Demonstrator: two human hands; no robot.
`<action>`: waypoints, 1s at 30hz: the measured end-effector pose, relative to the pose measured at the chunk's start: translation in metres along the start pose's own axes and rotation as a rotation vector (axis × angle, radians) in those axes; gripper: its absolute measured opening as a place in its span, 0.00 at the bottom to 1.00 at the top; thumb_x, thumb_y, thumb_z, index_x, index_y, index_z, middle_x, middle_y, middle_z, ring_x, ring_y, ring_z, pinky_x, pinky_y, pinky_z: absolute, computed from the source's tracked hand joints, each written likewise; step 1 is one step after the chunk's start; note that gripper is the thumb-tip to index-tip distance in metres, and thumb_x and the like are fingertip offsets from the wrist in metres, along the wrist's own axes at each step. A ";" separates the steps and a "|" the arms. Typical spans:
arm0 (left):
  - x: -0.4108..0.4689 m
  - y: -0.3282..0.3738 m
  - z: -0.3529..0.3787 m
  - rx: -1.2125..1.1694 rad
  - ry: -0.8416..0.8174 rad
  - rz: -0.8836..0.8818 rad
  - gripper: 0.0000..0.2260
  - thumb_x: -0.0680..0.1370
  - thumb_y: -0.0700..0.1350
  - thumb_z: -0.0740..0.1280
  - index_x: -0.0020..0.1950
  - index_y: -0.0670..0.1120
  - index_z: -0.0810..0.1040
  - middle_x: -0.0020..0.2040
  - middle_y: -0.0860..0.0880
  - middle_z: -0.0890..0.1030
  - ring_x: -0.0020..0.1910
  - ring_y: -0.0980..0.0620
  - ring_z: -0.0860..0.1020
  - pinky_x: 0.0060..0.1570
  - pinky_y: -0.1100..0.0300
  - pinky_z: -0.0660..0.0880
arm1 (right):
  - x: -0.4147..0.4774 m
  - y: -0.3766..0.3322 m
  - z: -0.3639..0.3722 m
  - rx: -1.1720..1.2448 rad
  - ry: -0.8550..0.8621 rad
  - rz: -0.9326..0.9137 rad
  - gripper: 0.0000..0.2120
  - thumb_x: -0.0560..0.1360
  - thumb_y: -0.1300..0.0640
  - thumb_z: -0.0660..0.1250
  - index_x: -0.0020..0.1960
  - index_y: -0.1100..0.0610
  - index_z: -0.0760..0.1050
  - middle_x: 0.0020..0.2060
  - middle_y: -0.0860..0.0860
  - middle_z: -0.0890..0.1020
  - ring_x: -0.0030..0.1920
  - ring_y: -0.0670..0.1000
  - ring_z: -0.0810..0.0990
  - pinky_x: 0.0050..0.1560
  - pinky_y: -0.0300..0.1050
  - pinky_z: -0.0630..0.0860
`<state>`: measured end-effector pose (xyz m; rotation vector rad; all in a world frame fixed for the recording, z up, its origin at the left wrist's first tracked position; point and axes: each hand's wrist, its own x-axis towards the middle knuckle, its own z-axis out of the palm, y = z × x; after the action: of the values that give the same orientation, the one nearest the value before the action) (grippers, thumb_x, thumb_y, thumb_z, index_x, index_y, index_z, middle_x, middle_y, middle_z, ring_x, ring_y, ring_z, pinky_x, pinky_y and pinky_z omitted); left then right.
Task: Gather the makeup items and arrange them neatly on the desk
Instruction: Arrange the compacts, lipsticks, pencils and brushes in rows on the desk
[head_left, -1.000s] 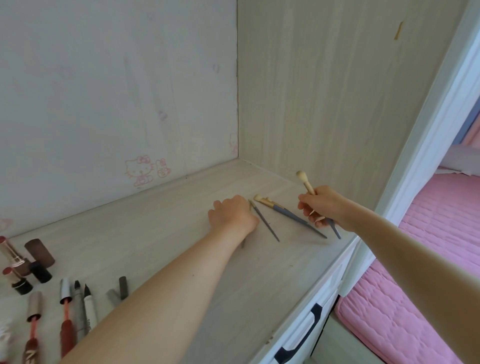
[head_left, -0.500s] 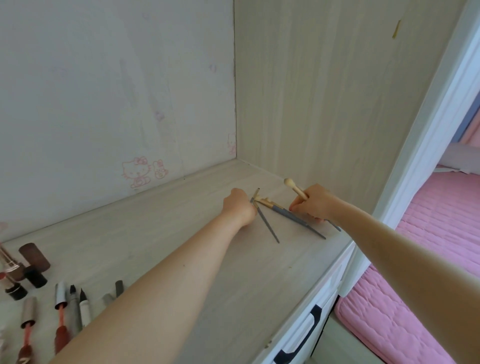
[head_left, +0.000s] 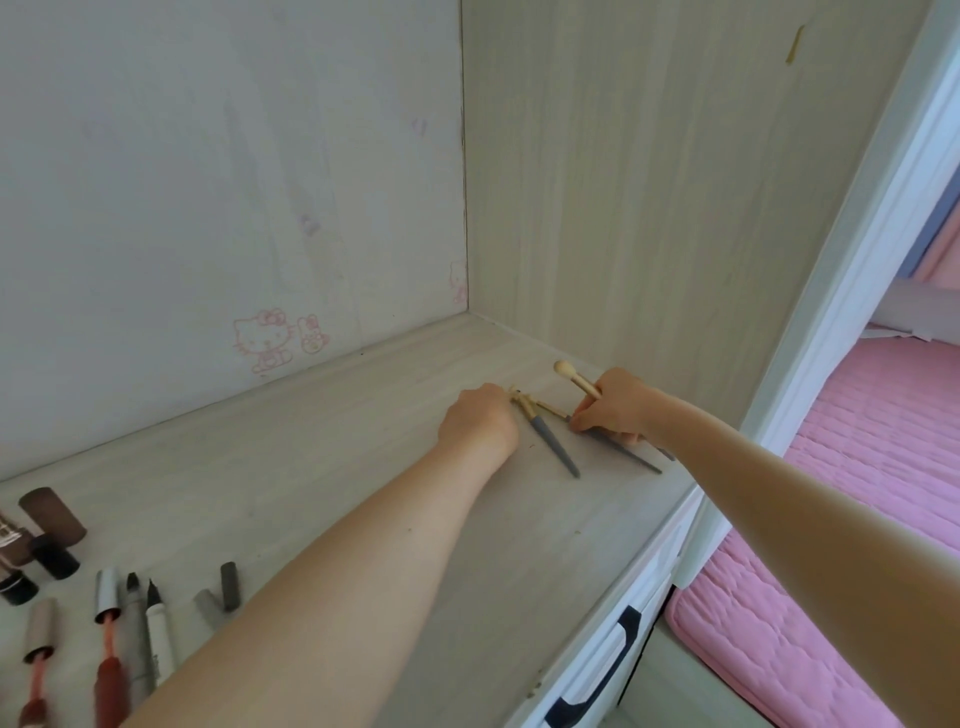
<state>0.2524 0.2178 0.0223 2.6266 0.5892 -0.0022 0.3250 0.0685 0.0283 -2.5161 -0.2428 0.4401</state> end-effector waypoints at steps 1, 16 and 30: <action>0.001 -0.001 -0.002 -0.003 -0.002 0.002 0.14 0.79 0.44 0.62 0.63 0.41 0.72 0.62 0.40 0.75 0.61 0.40 0.75 0.54 0.54 0.73 | -0.001 0.001 -0.002 0.035 -0.016 0.016 0.16 0.71 0.56 0.73 0.53 0.65 0.77 0.31 0.54 0.74 0.28 0.51 0.71 0.29 0.41 0.68; -0.005 0.005 0.006 -0.092 -0.030 -0.008 0.15 0.72 0.53 0.69 0.54 0.45 0.74 0.54 0.44 0.79 0.53 0.43 0.78 0.46 0.57 0.73 | -0.025 0.005 -0.012 0.395 -0.185 0.067 0.13 0.76 0.60 0.68 0.57 0.67 0.76 0.42 0.56 0.85 0.28 0.49 0.67 0.26 0.40 0.64; -0.019 -0.025 -0.020 -0.440 -0.232 0.009 0.09 0.82 0.45 0.59 0.50 0.40 0.72 0.43 0.43 0.83 0.30 0.51 0.78 0.29 0.63 0.68 | -0.054 -0.003 -0.008 0.542 -0.241 0.023 0.08 0.79 0.62 0.62 0.54 0.64 0.77 0.47 0.57 0.85 0.46 0.55 0.84 0.50 0.49 0.81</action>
<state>0.2226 0.2392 0.0318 2.1635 0.4391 -0.1543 0.2773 0.0529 0.0506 -1.9380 -0.1581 0.7138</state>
